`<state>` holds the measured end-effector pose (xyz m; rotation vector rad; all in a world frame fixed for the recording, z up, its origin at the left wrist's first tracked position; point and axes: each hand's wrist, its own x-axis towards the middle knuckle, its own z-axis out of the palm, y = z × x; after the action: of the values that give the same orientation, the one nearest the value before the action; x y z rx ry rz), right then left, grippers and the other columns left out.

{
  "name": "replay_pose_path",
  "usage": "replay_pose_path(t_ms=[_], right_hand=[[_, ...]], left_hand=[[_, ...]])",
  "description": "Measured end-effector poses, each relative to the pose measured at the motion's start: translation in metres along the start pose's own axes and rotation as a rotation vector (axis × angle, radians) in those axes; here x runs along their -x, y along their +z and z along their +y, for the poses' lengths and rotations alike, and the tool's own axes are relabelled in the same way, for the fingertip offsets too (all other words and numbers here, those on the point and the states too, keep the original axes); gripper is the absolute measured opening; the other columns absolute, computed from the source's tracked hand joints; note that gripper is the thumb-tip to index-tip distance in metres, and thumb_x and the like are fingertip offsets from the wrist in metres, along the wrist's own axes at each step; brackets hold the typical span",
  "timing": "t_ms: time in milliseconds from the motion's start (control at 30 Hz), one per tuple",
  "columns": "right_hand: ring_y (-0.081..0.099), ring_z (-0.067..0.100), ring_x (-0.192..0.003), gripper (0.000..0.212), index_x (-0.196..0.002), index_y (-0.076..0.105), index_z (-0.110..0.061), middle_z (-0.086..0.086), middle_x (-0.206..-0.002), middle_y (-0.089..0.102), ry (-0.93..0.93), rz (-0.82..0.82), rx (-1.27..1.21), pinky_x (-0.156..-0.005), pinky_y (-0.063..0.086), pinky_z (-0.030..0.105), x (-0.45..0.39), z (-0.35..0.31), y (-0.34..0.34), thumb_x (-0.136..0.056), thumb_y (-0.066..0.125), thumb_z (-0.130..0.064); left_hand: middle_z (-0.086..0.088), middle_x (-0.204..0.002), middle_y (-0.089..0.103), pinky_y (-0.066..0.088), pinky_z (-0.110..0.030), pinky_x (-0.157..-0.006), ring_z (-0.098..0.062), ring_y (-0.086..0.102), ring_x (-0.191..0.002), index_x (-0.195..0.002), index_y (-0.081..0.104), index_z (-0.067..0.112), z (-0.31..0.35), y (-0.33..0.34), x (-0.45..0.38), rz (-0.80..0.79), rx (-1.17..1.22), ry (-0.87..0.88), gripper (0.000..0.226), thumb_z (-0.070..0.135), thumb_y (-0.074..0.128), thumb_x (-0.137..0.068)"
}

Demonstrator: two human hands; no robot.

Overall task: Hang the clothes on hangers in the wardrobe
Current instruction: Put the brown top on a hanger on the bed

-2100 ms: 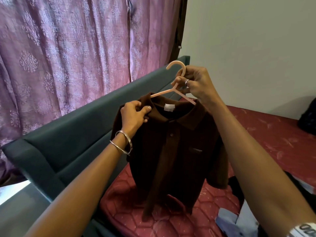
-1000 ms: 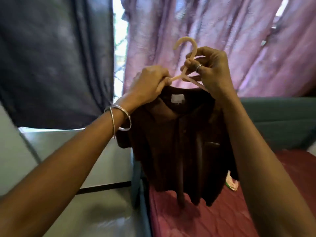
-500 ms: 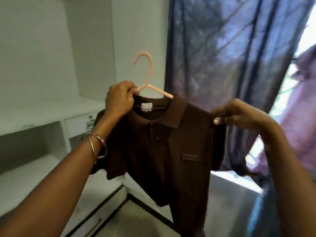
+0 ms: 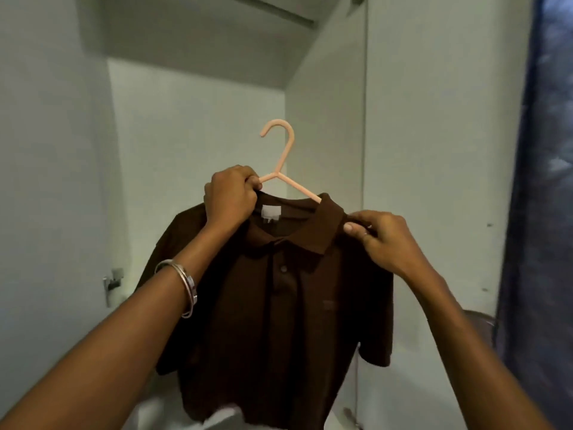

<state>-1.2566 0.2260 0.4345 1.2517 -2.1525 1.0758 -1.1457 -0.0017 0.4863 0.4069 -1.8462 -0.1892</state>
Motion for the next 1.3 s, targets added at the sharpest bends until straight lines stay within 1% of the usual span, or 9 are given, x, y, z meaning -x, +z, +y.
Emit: replay_pose_path(t_ms=[233, 333, 433, 600, 767, 900, 1033, 1167, 1300], right_hand=[[0.058, 0.022, -0.078, 0.024, -0.096, 0.059, -0.015, 0.003, -0.081, 0.062, -0.157, -0.06, 0.018, -0.064, 0.042, 0.032, -0.118, 0.017, 0.058, -0.101, 0.043, -0.032], [0.059, 0.026, -0.088, 0.017, -0.1, 0.055, -0.021, 0.002, -0.09, 0.062, -0.181, -0.106, 0.035, -0.066, 0.043, 0.027, -0.173, 0.028, 0.071, -0.1, 0.044, -0.034], [0.045, 0.028, -0.121, 0.061, -0.143, 0.029, -0.022, 0.007, -0.134, 0.05, -0.258, -0.012, 0.426, -0.093, 0.044, 0.042, -0.228, 0.036, 0.083, -0.093, 0.045, -0.053], [0.03, 0.034, -0.131, 0.112, -0.151, -0.008, -0.007, 0.015, -0.148, 0.02, -0.421, 0.092, 0.68, -0.098, 0.041, 0.048, -0.308, 0.046, 0.125, -0.081, 0.061, -0.062], [0.057, 0.035, -0.089, 0.098, -0.138, 0.043, 0.005, 0.021, -0.108, 0.057, -0.471, 0.343, 0.709, -0.055, 0.041, 0.036, -0.392, 0.062, 0.139, -0.065, 0.079, -0.049], [0.046, 0.029, -0.111, 0.095, -0.149, 0.023, -0.008, 0.012, -0.127, 0.044, -0.496, 0.431, 0.715, -0.07, 0.041, 0.036, -0.444, 0.063, 0.13, -0.079, 0.061, -0.06], [0.041, 0.026, -0.117, 0.09, -0.148, 0.018, -0.014, 0.007, -0.13, 0.039, -0.413, 0.453, 0.779, -0.077, 0.042, 0.035, -0.495, 0.053, 0.112, -0.082, 0.056, -0.062], [0.042, 0.029, -0.119, 0.08, -0.139, 0.031, -0.011, 0.011, -0.129, 0.042, -0.303, 0.513, 0.735, -0.078, 0.046, 0.039, -0.554, 0.026, 0.077, -0.081, 0.062, -0.055], [0.047, 0.033, -0.113, 0.044, -0.118, 0.054, -0.012, 0.013, -0.119, 0.05, -0.318, 0.651, 0.732, -0.073, 0.039, 0.038, -0.607, -0.032, 0.053, -0.083, 0.067, -0.036]], left_hand=[[-0.001, -0.085, 0.071, 0.034, -0.027, -0.07, -0.019, 0.061, -0.086, -0.085, 0.072, 0.015, -0.072, 0.035, -0.079, 0.11, -0.045, -0.079, 0.023, 0.016, 0.051, -0.093], [-0.001, -0.083, 0.07, 0.036, -0.026, -0.068, -0.018, 0.06, -0.081, -0.084, 0.072, 0.015, -0.095, 0.065, -0.119, 0.152, -0.059, -0.081, 0.023, 0.017, 0.051, -0.094], [0.002, -0.078, 0.067, 0.033, -0.023, -0.057, -0.013, 0.056, -0.073, -0.084, 0.072, 0.015, -0.113, 0.098, -0.165, 0.188, -0.09, -0.088, 0.024, 0.017, 0.051, -0.094], [0.002, -0.079, 0.063, 0.031, -0.021, -0.056, -0.013, 0.055, -0.075, -0.086, 0.071, 0.013, -0.133, 0.14, -0.238, 0.248, -0.1, -0.1, 0.025, 0.015, 0.048, -0.095], [0.001, -0.078, 0.064, 0.034, -0.02, -0.056, -0.014, 0.058, -0.072, -0.079, 0.065, 0.019, -0.141, 0.167, -0.308, 0.246, -0.125, -0.059, 0.025, 0.017, 0.047, -0.096], [0.001, -0.081, 0.067, 0.046, -0.031, -0.073, -0.021, 0.063, -0.084, -0.078, 0.065, 0.026, -0.145, 0.181, -0.349, 0.254, -0.125, -0.026, 0.019, 0.021, 0.052, -0.091], [0.004, -0.129, 0.058, 0.032, -0.045, -0.105, -0.019, 0.051, -0.121, -0.129, 0.051, 0.027, -0.154, 0.188, -0.386, 0.286, -0.305, 0.058, 0.039, 0.042, 0.052, -0.092], [0.004, -0.13, 0.054, 0.032, -0.042, -0.102, -0.017, 0.05, -0.12, -0.126, 0.052, 0.024, -0.17, 0.179, -0.408, 0.368, -0.356, 0.082, 0.038, 0.041, 0.053, -0.093], [0.001, -0.112, 0.064, 0.042, -0.037, -0.089, -0.018, 0.059, -0.104, -0.109, 0.063, 0.018, -0.2, 0.162, -0.43, 0.428, -0.39, 0.089, 0.023, 0.033, 0.055, -0.092]])
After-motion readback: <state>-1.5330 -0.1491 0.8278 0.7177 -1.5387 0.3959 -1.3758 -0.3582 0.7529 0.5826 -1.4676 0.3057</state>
